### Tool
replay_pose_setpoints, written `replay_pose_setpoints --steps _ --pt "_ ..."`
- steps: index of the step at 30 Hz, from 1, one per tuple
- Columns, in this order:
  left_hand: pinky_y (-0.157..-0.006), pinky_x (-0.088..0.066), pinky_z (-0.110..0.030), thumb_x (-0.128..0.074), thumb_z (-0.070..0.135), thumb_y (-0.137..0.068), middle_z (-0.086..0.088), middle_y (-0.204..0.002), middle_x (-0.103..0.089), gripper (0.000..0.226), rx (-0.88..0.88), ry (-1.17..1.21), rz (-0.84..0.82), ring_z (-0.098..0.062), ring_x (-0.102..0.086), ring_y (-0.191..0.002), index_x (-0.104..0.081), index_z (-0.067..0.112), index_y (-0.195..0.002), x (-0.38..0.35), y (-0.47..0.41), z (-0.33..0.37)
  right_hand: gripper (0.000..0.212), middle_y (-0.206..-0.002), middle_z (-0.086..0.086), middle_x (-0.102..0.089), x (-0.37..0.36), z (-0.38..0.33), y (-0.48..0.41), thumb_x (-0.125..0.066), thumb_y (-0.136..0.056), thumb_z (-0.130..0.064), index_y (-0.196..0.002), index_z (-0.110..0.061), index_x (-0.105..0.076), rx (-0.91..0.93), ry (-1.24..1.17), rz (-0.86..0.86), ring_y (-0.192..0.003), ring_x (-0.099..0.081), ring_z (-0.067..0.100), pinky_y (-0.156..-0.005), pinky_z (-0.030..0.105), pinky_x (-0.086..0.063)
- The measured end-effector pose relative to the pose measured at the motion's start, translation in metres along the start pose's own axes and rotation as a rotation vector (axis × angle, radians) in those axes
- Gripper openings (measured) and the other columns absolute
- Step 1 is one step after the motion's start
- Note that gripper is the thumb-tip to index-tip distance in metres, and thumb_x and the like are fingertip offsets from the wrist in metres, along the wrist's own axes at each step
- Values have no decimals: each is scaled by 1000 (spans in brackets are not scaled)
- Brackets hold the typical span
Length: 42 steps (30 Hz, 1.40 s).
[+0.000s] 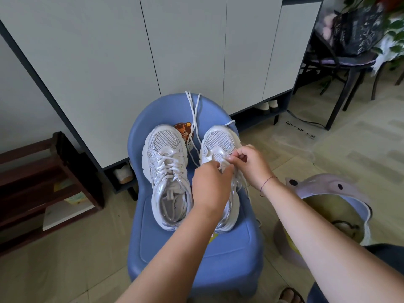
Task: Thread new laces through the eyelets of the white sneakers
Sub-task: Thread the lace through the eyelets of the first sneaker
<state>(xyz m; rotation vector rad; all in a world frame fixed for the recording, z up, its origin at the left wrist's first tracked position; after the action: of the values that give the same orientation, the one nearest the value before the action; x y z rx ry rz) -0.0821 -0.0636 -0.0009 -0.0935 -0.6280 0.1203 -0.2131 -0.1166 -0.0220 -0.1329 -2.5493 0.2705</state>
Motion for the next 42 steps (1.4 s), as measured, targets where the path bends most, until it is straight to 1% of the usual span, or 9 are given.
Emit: replay_pose_setpoints --steps 5,8,11,15,22,29,34,38,42 --pt "-46 -45 -32 -62 28 -87 -16 -47 -58 39 75 82 -73 -24 -53 -38 -62 -5 -67 -2 -11 -3 11 -91 0 -50 1 -1 2 -64 -87 -20 -80 -12 -62 -35 -38 2 -78 -51 9 -76 22 -39" --pt "-40 -35 -19 -66 21 -87 -3 -41 -50 27 207 283 -69 -10 -43 -30 -66 -2 -73 -2 -8 -12 11 -92 -4 -46 3 1 1 -61 -89 -20 -81 -13 -60 -33 -2 24 -76 -50 7 -69 14 -37" --pt "-42 -37 -17 -68 20 -87 9 -37 -45 17 265 397 -27 -7 -40 -33 -67 14 -71 -5 -7 -17 11 -98 4 -49 21 18 -5 -59 -91 -22 -84 -14 -58 -78 36 197 -81 -53 18 -73 24 -39" --pt "-55 -39 -24 -70 20 -86 12 -39 -47 13 296 491 -15 -9 -41 -40 -68 15 -74 -9 -7 -21 15 -99 18 -60 57 46 -8 -57 -91 -28 -85 -15 -58 -235 3 431 -82 -55 27 -74 32 -46" --pt "-38 -34 -15 -62 8 -88 4 -38 -42 18 348 575 -32 -13 -36 -36 -67 11 -72 -6 -4 -18 10 -92 -6 -43 25 3 4 -66 -85 -20 -94 -20 -63 22 0 71 -76 -47 3 -70 9 -38" --pt "-37 -34 -16 -63 9 -89 3 -37 -42 17 348 638 -59 -11 -36 -32 -67 11 -73 -3 -3 -15 5 -92 -8 -44 3 -5 4 -67 -84 -18 -88 -18 -63 105 80 27 -79 -44 1 -78 26 -45" --pt "-43 -36 -19 -63 11 -89 6 -38 -44 13 344 597 -39 -15 -39 -41 -68 10 -76 -7 -4 -18 5 -85 -12 -44 4 -6 -2 -66 -86 -15 -82 -13 -64 59 79 19 -73 -46 0 -73 22 -41" --pt "-39 -33 -17 -58 7 -90 8 -37 -43 17 334 587 -22 -8 -34 -32 -66 9 -75 -8 -3 -19 8 -96 4 -55 27 10 -6 -58 -91 -18 -88 -12 -62 -88 21 221 -80 -52 15 -74 24 -39" --pt "-40 -31 -19 -61 11 -91 9 -38 -43 21 332 601 -27 -7 -31 -34 -65 15 -70 -10 -1 -18 23 -88 7 -56 64 29 -6 -53 -94 -18 -103 2 -63 -251 -56 509 -81 -50 20 -75 30 -42"
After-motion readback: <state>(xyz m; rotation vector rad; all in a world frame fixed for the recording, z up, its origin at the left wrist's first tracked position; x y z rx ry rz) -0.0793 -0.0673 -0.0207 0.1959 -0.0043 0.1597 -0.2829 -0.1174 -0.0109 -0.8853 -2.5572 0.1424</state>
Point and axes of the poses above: each hand's wrist, its own y-axis away from the middle knuckle, its own x-axis out of the back of the hand, z = x × y, the point moved 2 cm from there along -y, towards the middle knuckle
